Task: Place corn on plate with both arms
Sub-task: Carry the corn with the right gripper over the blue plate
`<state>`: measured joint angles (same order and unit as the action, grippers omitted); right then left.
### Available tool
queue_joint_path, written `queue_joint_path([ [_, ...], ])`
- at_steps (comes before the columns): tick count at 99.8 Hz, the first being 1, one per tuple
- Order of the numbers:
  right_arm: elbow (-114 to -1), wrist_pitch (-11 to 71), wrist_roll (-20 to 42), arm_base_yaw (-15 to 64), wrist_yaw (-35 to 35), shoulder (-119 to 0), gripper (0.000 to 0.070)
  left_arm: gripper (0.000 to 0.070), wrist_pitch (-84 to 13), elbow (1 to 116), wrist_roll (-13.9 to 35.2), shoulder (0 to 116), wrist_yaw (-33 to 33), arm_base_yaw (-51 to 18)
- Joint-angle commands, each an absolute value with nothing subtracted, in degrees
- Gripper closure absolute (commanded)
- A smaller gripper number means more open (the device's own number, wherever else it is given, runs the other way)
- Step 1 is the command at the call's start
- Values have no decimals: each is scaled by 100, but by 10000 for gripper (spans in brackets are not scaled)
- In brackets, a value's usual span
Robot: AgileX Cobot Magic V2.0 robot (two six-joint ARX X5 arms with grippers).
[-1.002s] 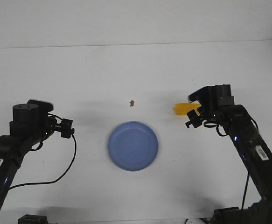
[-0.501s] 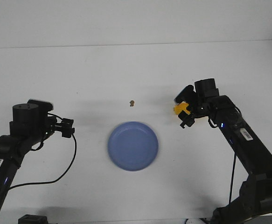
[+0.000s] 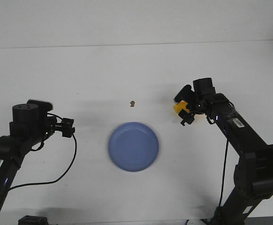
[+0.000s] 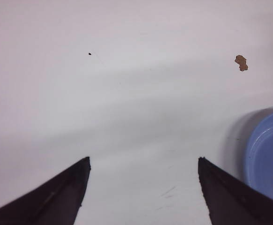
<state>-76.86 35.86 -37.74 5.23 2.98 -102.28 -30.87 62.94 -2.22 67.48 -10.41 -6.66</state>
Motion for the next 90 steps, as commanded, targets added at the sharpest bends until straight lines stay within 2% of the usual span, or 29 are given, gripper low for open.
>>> queue_joint_path([
  [1,-7721,3723,-3767,480,333,-10475,329,232,-3079,6353,-209,6823,-1061,-676],
  [11,-7721,3614,-3752,390,344,-10475,469,232,-3085,6353,-207,6823,-1061,-676],
  [21,-7721,3538,-3719,298,344,-10475,562,232,-3085,6353,-207,6823,-1061,-676],
  [29,-7721,3509,-3662,239,353,-10475,694,232,-3085,6353,-207,6823,-1061,-676],
  [61,-7738,3518,-3404,158,362,-10337,696,237,-3076,6353,-209,6823,-1059,-676],
  [74,-7738,3693,-3304,161,377,-9966,696,237,-3072,6353,-209,6823,-1059,-676],
  [90,-7738,4064,-3063,198,742,-9312,696,237,-3063,6353,-209,6823,-1059,-676],
])
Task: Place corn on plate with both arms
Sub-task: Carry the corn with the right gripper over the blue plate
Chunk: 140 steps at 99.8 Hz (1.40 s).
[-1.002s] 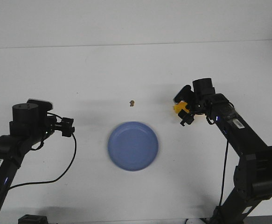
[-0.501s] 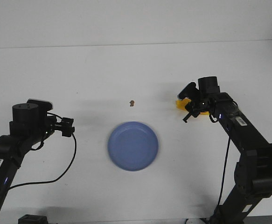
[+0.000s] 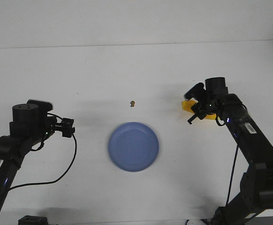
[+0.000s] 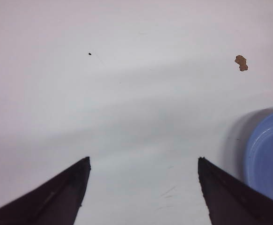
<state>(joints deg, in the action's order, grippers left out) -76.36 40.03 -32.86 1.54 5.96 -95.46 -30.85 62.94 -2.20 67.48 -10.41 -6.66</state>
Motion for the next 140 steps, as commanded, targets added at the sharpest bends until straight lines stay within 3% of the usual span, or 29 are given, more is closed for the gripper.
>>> queue_joint_path([
  [1,-7738,4095,-3052,204,775,-9266,696,237,-3059,6353,-209,6823,-1059,-676],
  [27,-7738,4582,-2425,926,1715,-8355,696,237,-3030,6353,-209,6823,-1057,-676],
  [64,-7736,4661,-2224,2954,1675,-8941,696,237,-3039,6353,-207,6823,-1057,-676],
  [98,-7736,4580,-2180,3771,1627,-9714,682,237,-3094,6353,-209,6823,-1057,-676],
  [105,-7736,4539,-2178,3839,1625,-9723,617,237,-3098,6353,-209,6823,-1057,-676],
  [117,-7736,4506,-2069,3872,1608,-9723,345,237,-3103,6353,-209,6823,-1057,-676],
  [122,-7736,4528,-2067,3870,1608,-9723,268,237,-3105,6353,-209,6823,-1057,-676],
  [140,-7738,4508,-2078,3835,1581,-9655,255,237,-3131,6353,-211,6823,-1057,-676],
])
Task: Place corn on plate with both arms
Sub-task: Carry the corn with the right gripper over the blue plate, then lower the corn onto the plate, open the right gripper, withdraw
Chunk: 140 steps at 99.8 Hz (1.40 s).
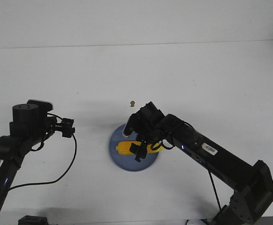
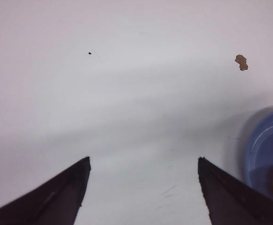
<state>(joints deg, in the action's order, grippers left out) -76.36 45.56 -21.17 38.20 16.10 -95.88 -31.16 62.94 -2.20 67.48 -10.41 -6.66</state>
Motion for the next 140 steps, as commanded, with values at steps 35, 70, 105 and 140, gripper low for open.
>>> queue_joint_path([
  [35,-7734,4458,-1529,2928,1203,-8584,255,237,-3133,6353,-211,6820,-1052,-674],
  [70,-6980,4042,-976,1203,1157,-6781,256,236,-3085,6239,34,6331,-840,-622],
  [105,-4582,2528,-242,281,893,-4202,256,223,-1994,4539,272,4324,-384,-482],
  [140,-3192,1990,3,244,220,-1973,256,28,-1975,3459,718,2440,99,-484],
])
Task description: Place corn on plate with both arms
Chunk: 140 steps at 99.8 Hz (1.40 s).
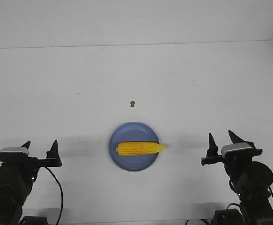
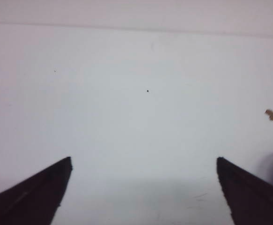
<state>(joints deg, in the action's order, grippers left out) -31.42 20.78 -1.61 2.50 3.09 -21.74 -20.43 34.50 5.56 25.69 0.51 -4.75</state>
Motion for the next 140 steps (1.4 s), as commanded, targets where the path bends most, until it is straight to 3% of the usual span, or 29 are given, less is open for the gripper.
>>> queue_joint_path([
  [1,-3188,2003,3,244,202,-1931,256,28,-1979,3454,716,2414,102,-484],
  [21,-3183,2521,1,244,108,-1634,256,36,-2091,3452,698,2200,115,-484],
  [39,-3183,2460,1,257,311,-1638,256,71,-2088,3452,711,2200,113,-484],
  [47,-3183,2403,1,257,311,-1638,265,170,-2099,3452,711,2200,113,-484],
  [53,-3183,2377,1,257,311,-1638,324,252,-2130,3452,714,2200,113,-484],
  [62,-3183,2362,1,257,305,-1638,466,385,-2132,3452,709,2200,113,-484],
  [71,-3183,2366,3,257,296,-1638,686,574,-2132,3452,707,2200,113,-484],
  [76,-3183,2359,1,255,292,-1638,700,700,-2134,3452,703,2200,113,-484],
  [140,-3186,2359,1,255,296,-1638,700,688,-2088,3454,696,2198,110,-484],
])
